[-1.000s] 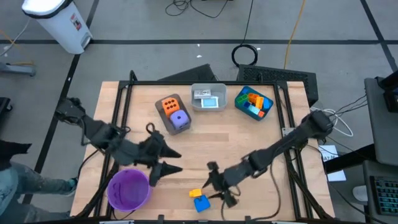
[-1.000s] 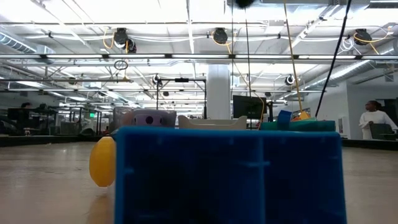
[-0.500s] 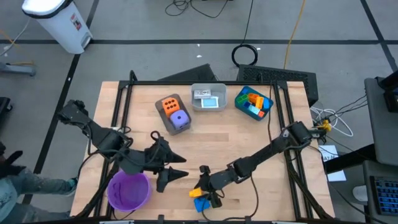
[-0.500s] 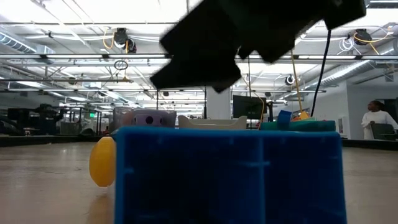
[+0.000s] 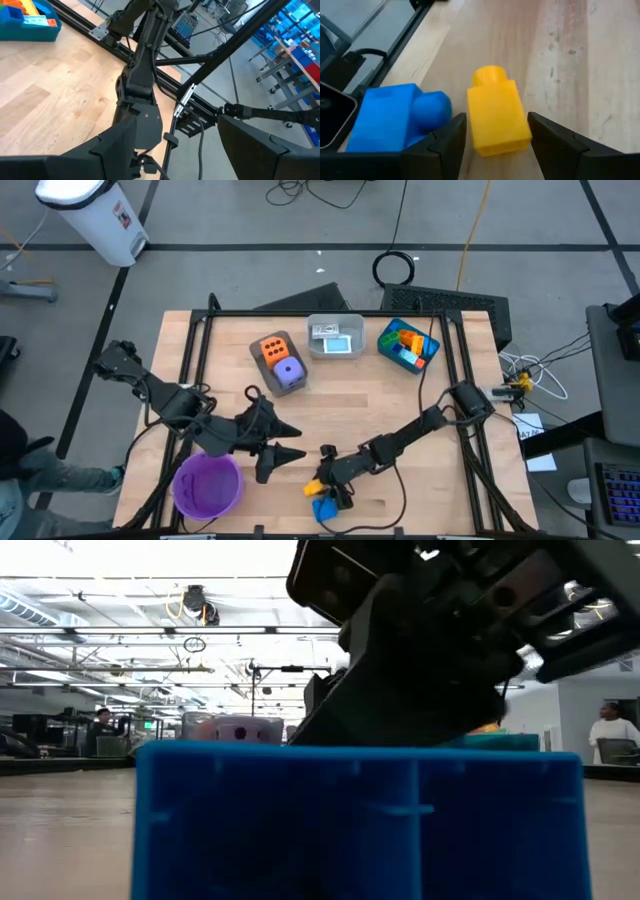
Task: Pick & Place Toys
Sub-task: Put the yellow game piece into the blue bin
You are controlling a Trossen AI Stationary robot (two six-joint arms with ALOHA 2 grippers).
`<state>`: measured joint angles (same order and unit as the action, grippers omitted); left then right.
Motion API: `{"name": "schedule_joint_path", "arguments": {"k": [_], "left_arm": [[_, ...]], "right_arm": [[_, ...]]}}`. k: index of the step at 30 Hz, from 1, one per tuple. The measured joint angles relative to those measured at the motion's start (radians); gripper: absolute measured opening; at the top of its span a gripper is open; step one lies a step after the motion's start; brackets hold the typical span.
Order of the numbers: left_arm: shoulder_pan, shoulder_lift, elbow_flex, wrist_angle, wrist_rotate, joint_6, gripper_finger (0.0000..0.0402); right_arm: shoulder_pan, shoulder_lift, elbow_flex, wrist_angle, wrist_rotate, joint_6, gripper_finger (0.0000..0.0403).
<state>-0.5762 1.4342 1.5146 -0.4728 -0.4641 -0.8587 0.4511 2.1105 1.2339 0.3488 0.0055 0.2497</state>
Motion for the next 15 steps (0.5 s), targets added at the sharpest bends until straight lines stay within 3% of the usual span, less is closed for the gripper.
{"name": "schedule_joint_path", "arguments": {"k": [8,15], "left_arm": [[0.0,0.0,0.0,-0.004,0.015,-0.011,0.0287],[0.0,0.0,0.0,-0.012,0.019,-0.013,0.0287]], "right_arm": [[-0.036,0.001,0.0,0.09,0.046,-0.002,0.019],[-0.05,0.0,0.0,0.08,0.043,-0.001,0.012]]}}
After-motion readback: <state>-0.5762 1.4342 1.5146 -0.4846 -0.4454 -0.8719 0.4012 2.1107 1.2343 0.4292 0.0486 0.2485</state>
